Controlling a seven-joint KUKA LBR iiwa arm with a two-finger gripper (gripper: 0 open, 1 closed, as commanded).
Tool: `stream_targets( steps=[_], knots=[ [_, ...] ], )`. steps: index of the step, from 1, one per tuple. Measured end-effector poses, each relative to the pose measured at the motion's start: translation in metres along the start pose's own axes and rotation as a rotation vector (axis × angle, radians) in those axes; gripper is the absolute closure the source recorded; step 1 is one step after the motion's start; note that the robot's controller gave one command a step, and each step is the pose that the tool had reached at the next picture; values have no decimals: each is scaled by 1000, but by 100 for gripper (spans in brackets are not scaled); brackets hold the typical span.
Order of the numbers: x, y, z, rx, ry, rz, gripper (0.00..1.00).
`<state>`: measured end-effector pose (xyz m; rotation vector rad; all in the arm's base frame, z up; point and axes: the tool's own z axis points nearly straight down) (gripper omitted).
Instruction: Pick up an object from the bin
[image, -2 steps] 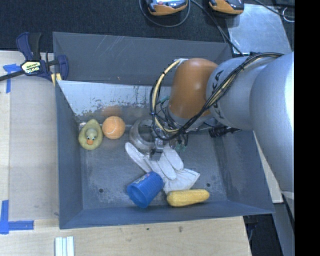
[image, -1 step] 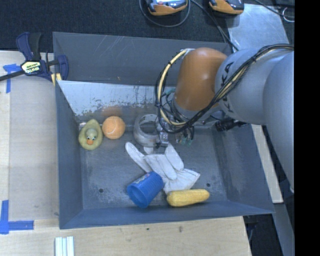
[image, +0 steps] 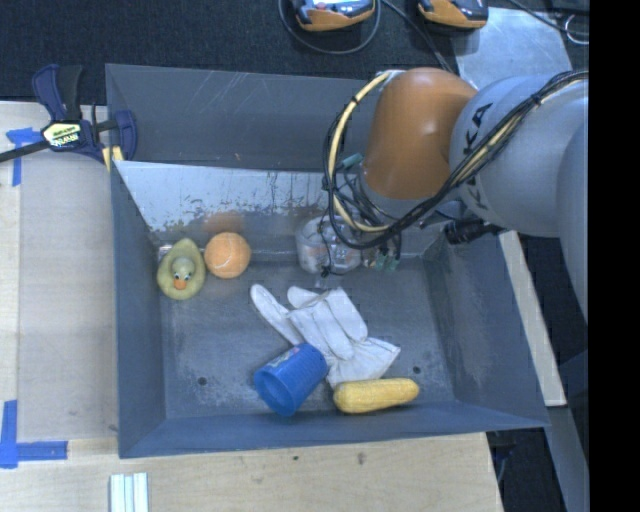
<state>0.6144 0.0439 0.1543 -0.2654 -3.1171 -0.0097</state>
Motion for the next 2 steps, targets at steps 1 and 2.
stream_targets(
  steps=[1,2],
  knots=[
    [6,0,-44,4,17,-11,100],
    [4,7,-106,2,8,-28,100]
  ],
)
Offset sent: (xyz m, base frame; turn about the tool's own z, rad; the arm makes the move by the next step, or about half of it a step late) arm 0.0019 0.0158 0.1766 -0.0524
